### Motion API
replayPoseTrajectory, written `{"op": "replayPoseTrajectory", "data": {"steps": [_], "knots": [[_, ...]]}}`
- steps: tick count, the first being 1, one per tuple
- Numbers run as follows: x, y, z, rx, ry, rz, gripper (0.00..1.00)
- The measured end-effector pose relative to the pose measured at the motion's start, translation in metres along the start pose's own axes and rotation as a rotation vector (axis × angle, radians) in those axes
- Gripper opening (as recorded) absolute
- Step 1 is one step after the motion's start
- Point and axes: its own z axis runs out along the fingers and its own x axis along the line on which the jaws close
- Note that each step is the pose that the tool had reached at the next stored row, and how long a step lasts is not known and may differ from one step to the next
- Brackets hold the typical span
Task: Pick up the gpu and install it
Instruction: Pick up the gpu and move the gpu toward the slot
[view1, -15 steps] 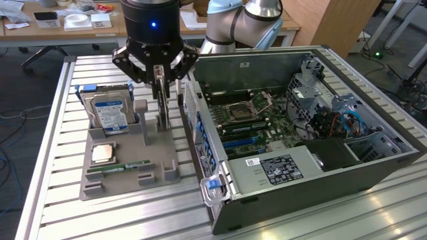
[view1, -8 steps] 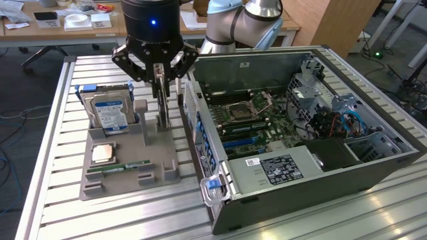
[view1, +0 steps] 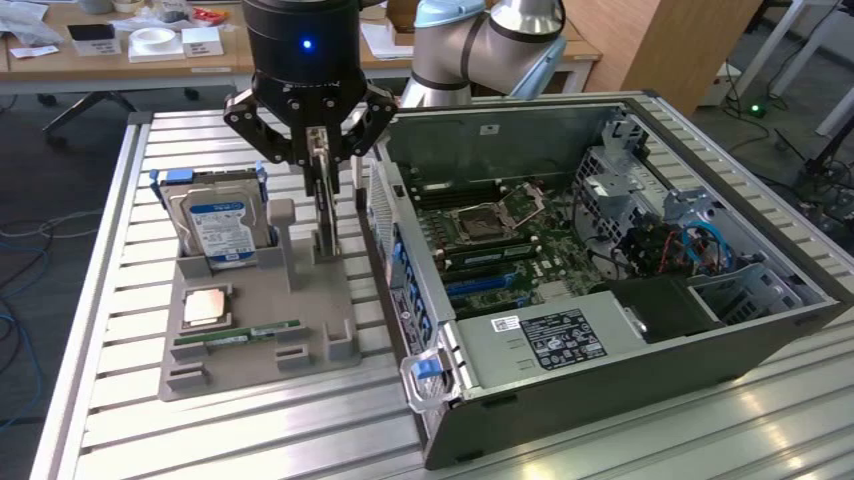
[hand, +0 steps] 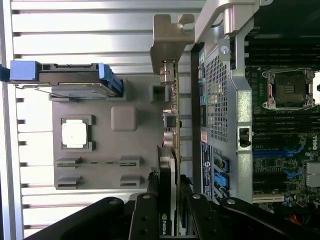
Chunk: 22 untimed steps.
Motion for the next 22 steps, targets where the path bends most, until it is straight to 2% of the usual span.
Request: {"op": "replayPoseTrajectory", "data": {"steps": [5, 16, 22], "knots": [[0.0, 0.0, -0.0006, 0.0002, 0.0001, 0.0, 0.26], [0.0, 0.0008, -0.0175, 0.0001, 0.0, 0.0, 0.26], [0.0, 0.0008, -0.0183, 0.0, 0.0, 0.0, 0.26]]}}
